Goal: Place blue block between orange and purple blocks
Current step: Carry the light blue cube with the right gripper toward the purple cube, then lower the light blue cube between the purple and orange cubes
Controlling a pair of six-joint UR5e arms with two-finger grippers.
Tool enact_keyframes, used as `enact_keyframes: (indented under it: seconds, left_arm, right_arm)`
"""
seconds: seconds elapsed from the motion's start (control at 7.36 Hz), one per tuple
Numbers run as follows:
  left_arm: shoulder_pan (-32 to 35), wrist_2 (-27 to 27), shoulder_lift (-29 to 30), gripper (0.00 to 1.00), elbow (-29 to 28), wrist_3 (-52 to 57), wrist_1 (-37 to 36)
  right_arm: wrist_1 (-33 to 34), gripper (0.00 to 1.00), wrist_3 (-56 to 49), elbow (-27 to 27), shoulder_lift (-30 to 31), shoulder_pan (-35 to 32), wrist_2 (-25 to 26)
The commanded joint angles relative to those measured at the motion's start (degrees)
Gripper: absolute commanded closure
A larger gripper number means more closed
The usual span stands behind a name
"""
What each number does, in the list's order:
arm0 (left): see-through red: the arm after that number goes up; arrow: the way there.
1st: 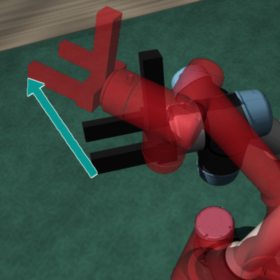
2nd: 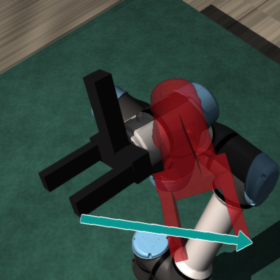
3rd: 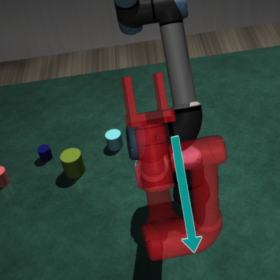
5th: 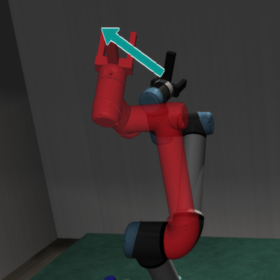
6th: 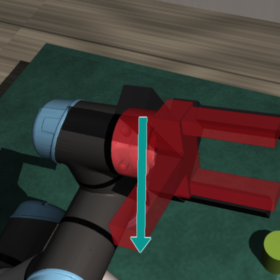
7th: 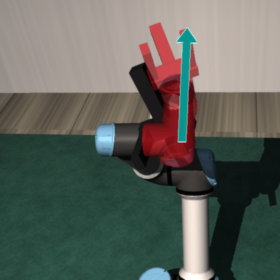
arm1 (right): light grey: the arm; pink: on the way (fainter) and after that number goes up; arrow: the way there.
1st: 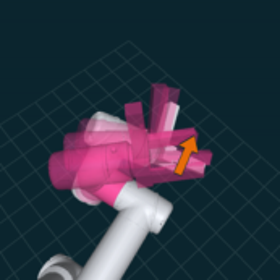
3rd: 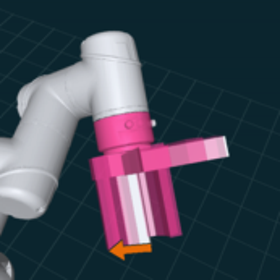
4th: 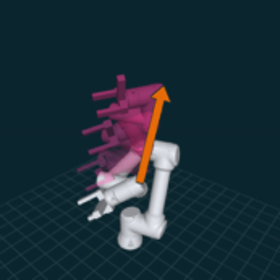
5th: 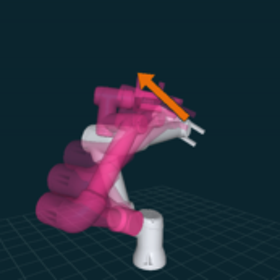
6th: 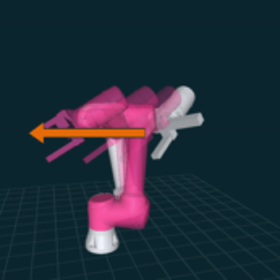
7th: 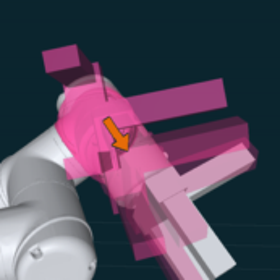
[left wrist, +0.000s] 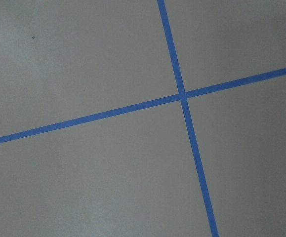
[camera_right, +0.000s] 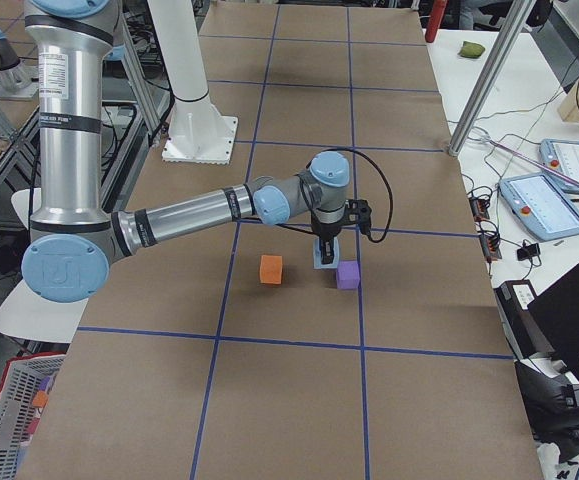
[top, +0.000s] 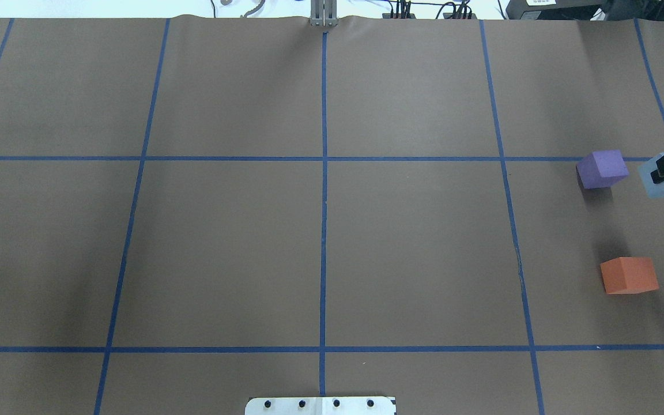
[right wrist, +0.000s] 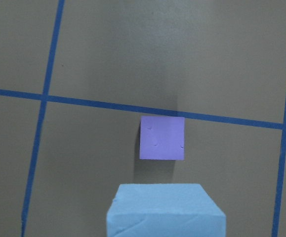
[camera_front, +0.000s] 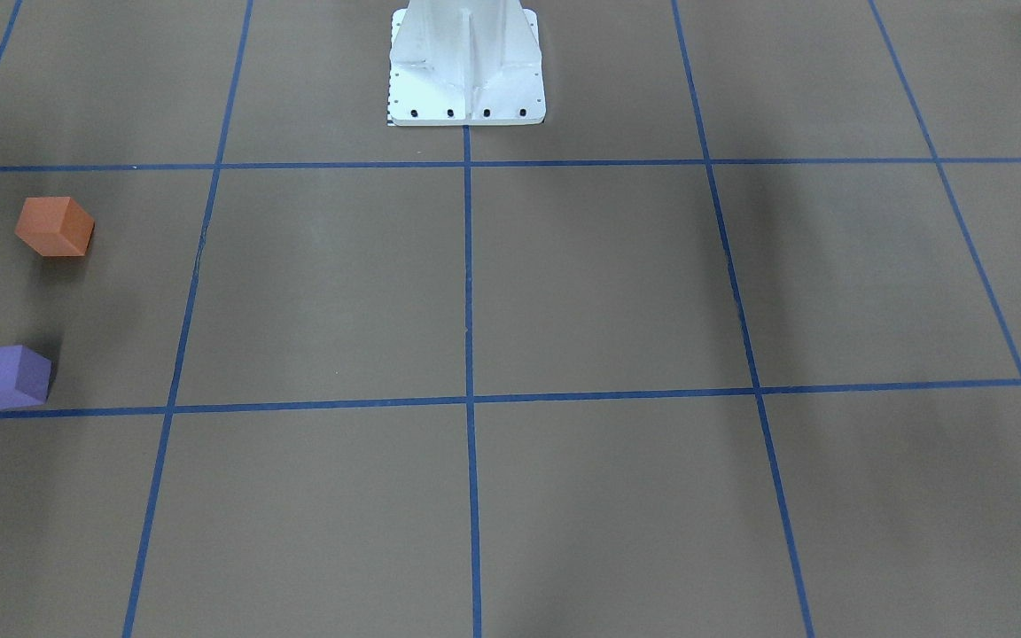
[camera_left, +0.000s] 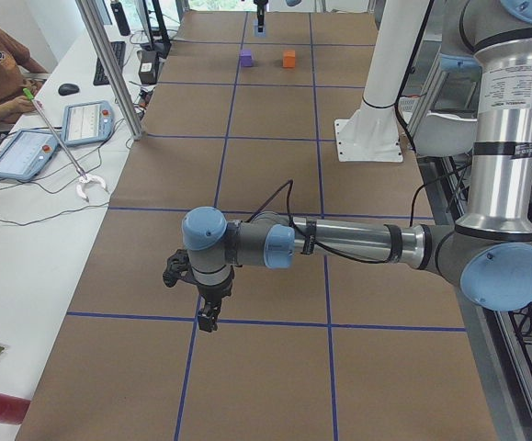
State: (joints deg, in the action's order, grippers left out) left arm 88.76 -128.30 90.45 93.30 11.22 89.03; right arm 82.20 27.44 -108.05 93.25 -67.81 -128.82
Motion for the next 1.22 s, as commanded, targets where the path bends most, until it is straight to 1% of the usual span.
enact_keyframes:
  seconds: [0.0, 0.27, 0.41, 0.68, 0.95, 1.09]
  left_arm:
    - [-0.08, 0.33, 0.25, 0.00, -0.22, 0.03, 0.00]
    - [-0.08, 0.42, 0.34, 0.00, -0.22, 0.03, 0.00]
    - [-0.08, 0.42, 0.42, 0.00, -0.31, 0.03, 0.00]
    - [-0.08, 0.51, 0.34, 0.00, -0.31, 0.03, 0.00]
    - [-0.08, 0.42, 0.34, 0.00, -0.22, 0.03, 0.09]
    - [-0.08, 0.51, 0.34, 0.00, -0.22, 0.03, 0.09]
  right_arm:
    - [-5.01, 1.00, 5.52, 3.35, -0.17, 5.13, 1.20]
    - [-5.12, 1.00, 6.31, 6.08, -0.88, 7.68, 1.29]
    - [-5.12, 1.00, 6.49, 6.62, -0.88, 8.83, 1.29]
    - [-5.12, 1.00, 6.67, 8.29, -1.31, 9.63, 1.29]
    - [-5.03, 1.00, 6.67, 10.40, -2.98, 10.24, 1.21]
    - [-5.03, 1.00, 6.75, 10.58, -2.99, 10.24, 1.21]
